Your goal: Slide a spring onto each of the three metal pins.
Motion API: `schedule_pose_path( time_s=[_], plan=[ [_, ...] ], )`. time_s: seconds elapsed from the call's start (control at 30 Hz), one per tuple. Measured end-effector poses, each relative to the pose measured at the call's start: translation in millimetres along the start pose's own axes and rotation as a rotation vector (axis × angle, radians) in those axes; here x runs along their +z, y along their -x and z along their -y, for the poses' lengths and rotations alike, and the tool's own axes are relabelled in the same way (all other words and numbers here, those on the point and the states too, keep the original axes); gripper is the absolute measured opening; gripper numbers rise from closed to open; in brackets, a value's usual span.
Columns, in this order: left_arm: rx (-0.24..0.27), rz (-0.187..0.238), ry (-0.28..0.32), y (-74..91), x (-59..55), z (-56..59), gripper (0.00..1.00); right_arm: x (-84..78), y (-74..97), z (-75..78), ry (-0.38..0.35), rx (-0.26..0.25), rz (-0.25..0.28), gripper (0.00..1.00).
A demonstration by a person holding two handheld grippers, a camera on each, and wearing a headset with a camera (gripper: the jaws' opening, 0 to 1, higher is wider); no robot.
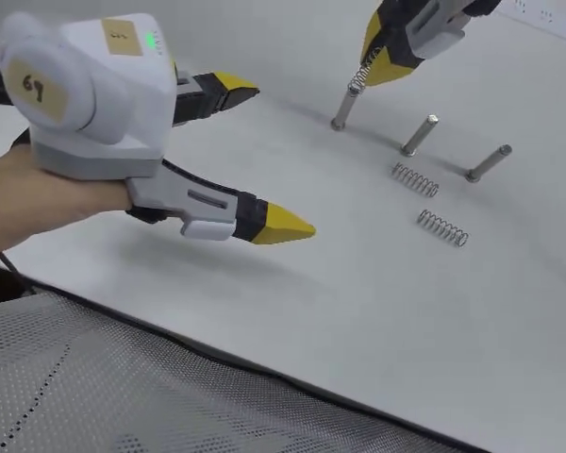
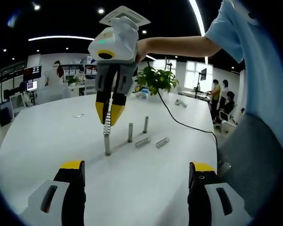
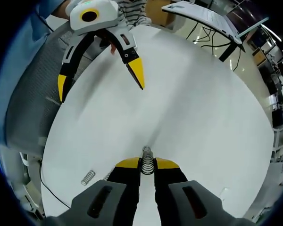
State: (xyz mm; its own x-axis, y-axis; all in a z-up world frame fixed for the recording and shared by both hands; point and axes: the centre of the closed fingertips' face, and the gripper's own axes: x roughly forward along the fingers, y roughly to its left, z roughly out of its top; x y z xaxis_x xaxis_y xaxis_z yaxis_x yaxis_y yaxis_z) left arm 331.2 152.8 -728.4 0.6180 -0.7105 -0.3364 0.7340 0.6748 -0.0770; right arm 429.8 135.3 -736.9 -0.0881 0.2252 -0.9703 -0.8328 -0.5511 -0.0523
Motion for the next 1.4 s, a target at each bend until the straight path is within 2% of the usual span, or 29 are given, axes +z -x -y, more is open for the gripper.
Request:
schedule_pose_path(
  time_s=[0.53, 0.8, 1.07, 1.4],
  plan=[
    [0.007, -0.004, 0.008, 0.1, -1.9, -2.9, 0.86, 1.9, -4.3, 4.4, 0.016, 0.016, -0.012, 0.08],
    [0.008, -0.007, 0.009, 0.6, -2.7, -3.5, 0.86, -0.7, -5.3, 2.0, 0.021, 0.030, -0.026, 0.08],
    [0.014, -0.007, 0.014, 1.9, -3.6, -5.1, 0.85, -0.5, -12.7, 2.6, 0.027, 0.033, -0.031, 0.08],
    [0.018, -0.011, 0.019, 2.9, -5.0, -6.6, 0.85, -2.1, -23.0, 0.3, 0.047, 0.049, -0.066, 0.08]
  ],
)
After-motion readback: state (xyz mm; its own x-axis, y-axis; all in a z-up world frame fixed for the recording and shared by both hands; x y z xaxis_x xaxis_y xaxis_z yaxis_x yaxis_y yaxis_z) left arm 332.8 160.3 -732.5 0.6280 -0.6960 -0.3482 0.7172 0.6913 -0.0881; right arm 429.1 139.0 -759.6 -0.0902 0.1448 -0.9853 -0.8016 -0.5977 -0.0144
